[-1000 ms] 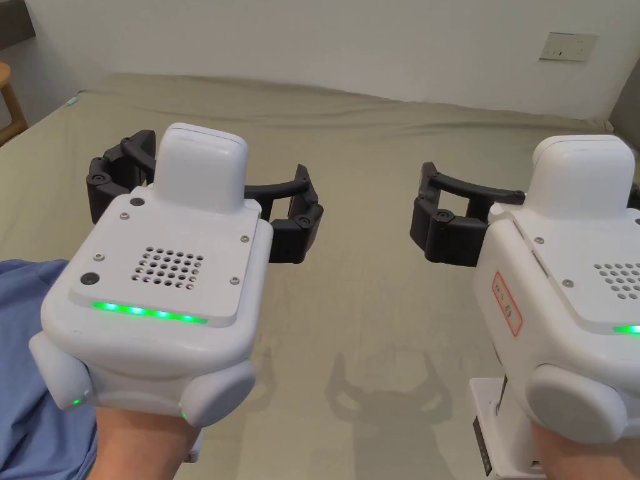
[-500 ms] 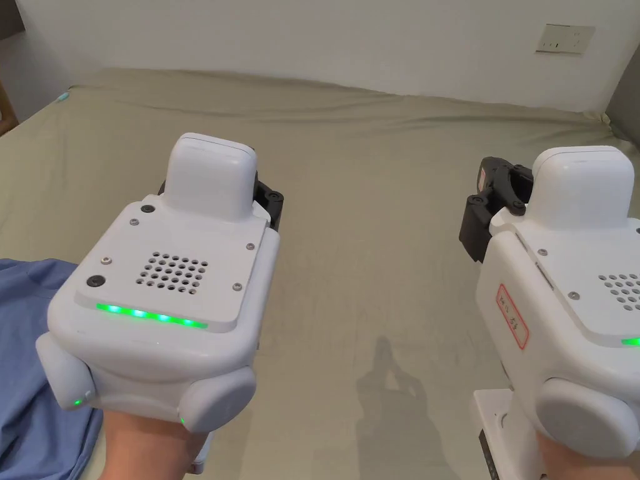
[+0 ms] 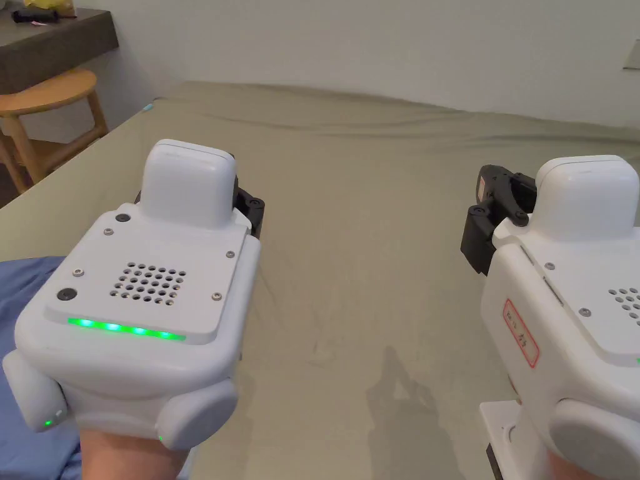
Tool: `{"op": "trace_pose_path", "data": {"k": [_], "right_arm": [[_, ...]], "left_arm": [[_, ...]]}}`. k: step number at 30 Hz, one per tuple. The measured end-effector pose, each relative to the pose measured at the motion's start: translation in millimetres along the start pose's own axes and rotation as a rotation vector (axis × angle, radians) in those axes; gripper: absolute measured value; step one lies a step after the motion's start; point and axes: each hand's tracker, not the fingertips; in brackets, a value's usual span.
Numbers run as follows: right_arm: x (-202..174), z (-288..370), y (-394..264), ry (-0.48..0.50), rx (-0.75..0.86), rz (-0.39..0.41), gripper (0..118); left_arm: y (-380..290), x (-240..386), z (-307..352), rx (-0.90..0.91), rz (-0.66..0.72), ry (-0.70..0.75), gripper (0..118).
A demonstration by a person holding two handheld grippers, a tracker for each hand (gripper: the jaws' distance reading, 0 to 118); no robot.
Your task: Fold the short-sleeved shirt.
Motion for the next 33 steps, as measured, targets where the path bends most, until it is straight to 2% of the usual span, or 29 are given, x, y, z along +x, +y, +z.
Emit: {"op": "trace_pose_path", "data": {"k": [9,14,17,24,27,29,33], "right_arm": [[-87.3,-24.8,9.4,0.264,0.020,-0.011,0],[-127.4,-28.8,9.5,0.361,0.026,0.029,0],[-137.5,-34.4,4.5,0.412,0.023,0.049,0],[-142.6,-41.2,0.8,0.442,0.013,0.049,0],[-139.3,-44.8,-0.2,0.437,0.005,0.053,0],[-135.4,-47.5,-2.0,0.430,-0.005,0.053,0],[-130.2,-52.5,-8.8,0.413,-0.036,0.053,0]], "left_arm": [[-9.9,-96.6,35.3,-0.051,0.003,0.290,0],[-18.5,-129.8,59.5,-0.063,-0.016,0.395,0],[-24.4,-144.1,65.7,-0.080,0.002,0.424,0],[-36.5,-154.0,61.7,-0.106,0.009,0.434,0],[-41.5,-156.1,52.6,-0.131,0.018,0.395,0],[-48.0,-160.8,39.3,-0.189,0.048,0.315,0],[-79.2,-169.6,-0.1,-0.340,0.044,0.266,0]]}}
